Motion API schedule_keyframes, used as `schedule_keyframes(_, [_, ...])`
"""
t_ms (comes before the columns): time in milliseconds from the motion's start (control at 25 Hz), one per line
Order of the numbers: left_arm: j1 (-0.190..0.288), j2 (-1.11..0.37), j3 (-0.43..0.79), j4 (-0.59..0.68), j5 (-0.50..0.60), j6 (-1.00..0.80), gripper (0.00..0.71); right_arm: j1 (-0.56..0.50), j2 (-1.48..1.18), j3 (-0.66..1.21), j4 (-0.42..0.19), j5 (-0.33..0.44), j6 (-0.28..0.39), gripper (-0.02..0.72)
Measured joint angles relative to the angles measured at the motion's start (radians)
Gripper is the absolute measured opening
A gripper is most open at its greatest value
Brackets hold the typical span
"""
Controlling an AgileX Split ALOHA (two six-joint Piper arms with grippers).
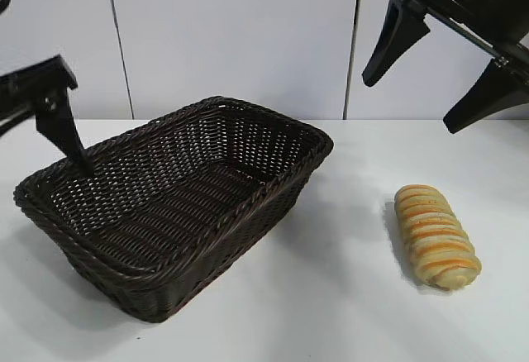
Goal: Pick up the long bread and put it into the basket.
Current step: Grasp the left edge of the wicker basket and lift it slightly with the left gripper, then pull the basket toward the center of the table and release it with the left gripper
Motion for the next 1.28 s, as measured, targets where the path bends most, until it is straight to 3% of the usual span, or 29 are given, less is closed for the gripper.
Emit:
schedule_keyframes(200, [0.0, 0.103, -0.044, -0.113, -0.024, 0.077, 0.694, 0.0, 0.0, 0.0, 0.0, 0.002, 0.0, 0.694])
schedule_keyframes(440, [0.0, 0.161, -0.047, -0.145, -0.036, 0.101, 0.664, 0.0, 0.0, 0.0, 0.0, 0.002, -0.001, 0.694])
schedule_keyframes(560, [0.0, 0.162, -0.048, -0.16, -0.046, 0.102, 0.484, 0.0, 0.0, 0.0, 0.0, 0.002, -0.001, 0.694])
schedule_keyframes(680, [0.0, 0.162, -0.048, -0.172, -0.06, 0.102, 0.251, 0.0, 0.0, 0.0, 0.0, 0.002, -0.001, 0.694])
schedule_keyframes(800, [-0.001, 0.162, -0.051, -0.189, -0.066, 0.093, 0.113, 0.0, 0.0, 0.0, 0.0, 0.002, -0.006, 0.694])
schedule_keyframes(1120, [0.004, 0.148, -0.079, -0.162, -0.028, 0.125, 0.099, 0.0, 0.0, 0.0, -0.001, 0.002, -0.013, 0.694])
schedule_keyframes(1280, [0.042, 0.141, -0.183, -0.152, 0.081, 0.222, 0.099, 0.0, 0.0, 0.0, -0.001, 0.005, -0.015, 0.694])
